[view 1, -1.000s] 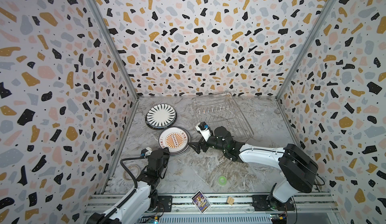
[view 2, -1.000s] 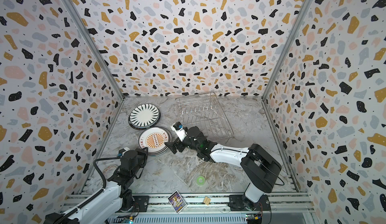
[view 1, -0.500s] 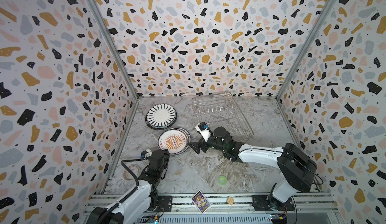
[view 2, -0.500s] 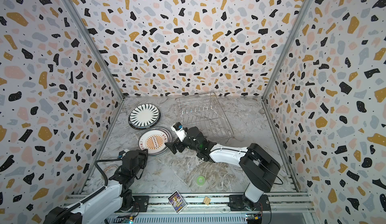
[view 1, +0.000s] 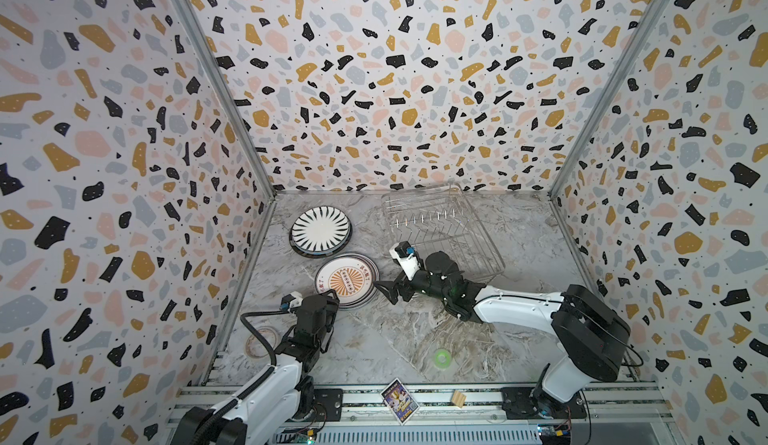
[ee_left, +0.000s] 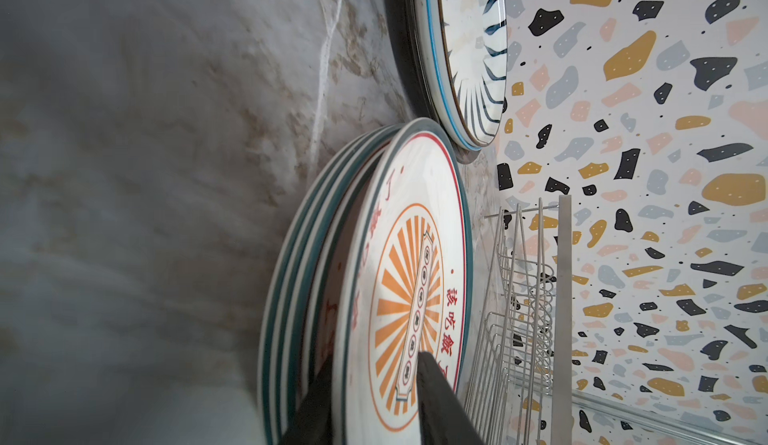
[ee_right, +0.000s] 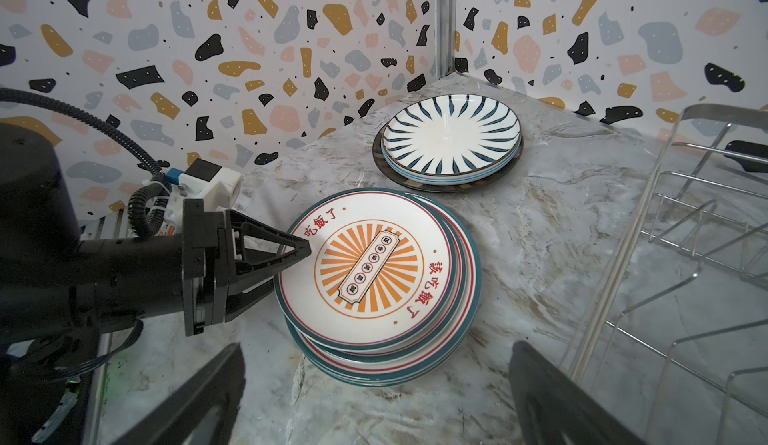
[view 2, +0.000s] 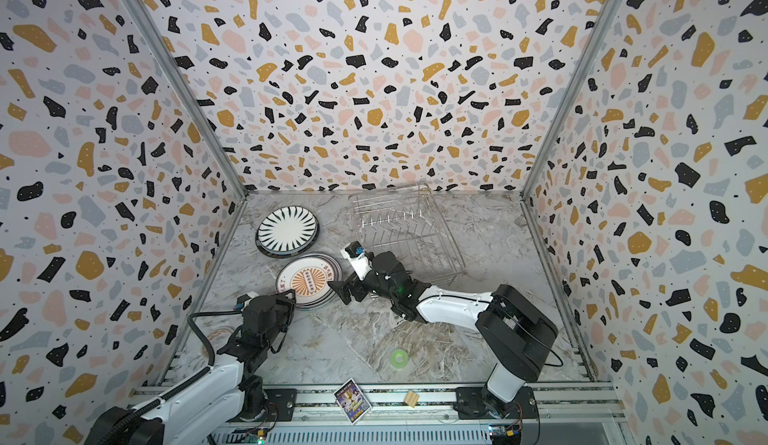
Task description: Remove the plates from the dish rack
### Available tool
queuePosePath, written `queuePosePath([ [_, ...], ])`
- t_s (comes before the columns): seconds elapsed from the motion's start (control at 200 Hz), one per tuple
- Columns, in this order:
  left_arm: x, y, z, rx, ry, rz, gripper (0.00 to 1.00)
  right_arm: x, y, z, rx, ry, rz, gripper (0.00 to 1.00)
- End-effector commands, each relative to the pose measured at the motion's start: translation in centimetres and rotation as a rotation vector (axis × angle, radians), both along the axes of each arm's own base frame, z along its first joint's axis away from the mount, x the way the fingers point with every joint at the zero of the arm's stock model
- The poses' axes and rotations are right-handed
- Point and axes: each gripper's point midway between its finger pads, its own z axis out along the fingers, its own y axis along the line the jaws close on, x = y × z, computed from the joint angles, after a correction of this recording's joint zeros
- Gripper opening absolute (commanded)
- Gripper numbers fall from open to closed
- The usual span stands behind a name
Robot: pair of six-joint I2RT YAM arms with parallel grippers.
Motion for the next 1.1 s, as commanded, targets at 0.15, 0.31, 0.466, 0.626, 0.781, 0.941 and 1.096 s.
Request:
queuePosePath([
  [0.15,0.6,1.1,2.4,0.051,-0.084,0.043,0.46,0.6,-0.1,0.4,0.052,0.018,-0.012,1.0],
  [0.31,0.5,1.7,3.1,0.09,-0.101,0.061,0.67,0.8,0.1,0.4,0.061,0.029,-0.015,1.0],
  [0.466,0.6,1.1,2.8,0.082,-0.103,0.026,0.61,0.9,0.1,0.3,0.061,0.033,-0.014,1.0],
  [0.626,0.6,0.5,2.7,0.071,-0.102,-0.003,0.51,1.0,0.0,0.2,0.056,0.03,-0.024,1.0],
  [0.781,0.4,0.4,2.3,0.07,-0.095,-0.011,0.49,1.1,-0.2,0.1,0.054,0.03,-0.032,1.0],
  [0.941,0.5,0.3,2.6,0.095,-0.099,-0.025,0.62,0.9,-0.6,0.6,0.062,0.023,-0.037,1.0],
  [1.096,0.2,1.2,2.6,0.161,-0.08,-0.007,0.89,0.6,-1.8,1.5,0.069,0.006,-0.058,1.0],
])
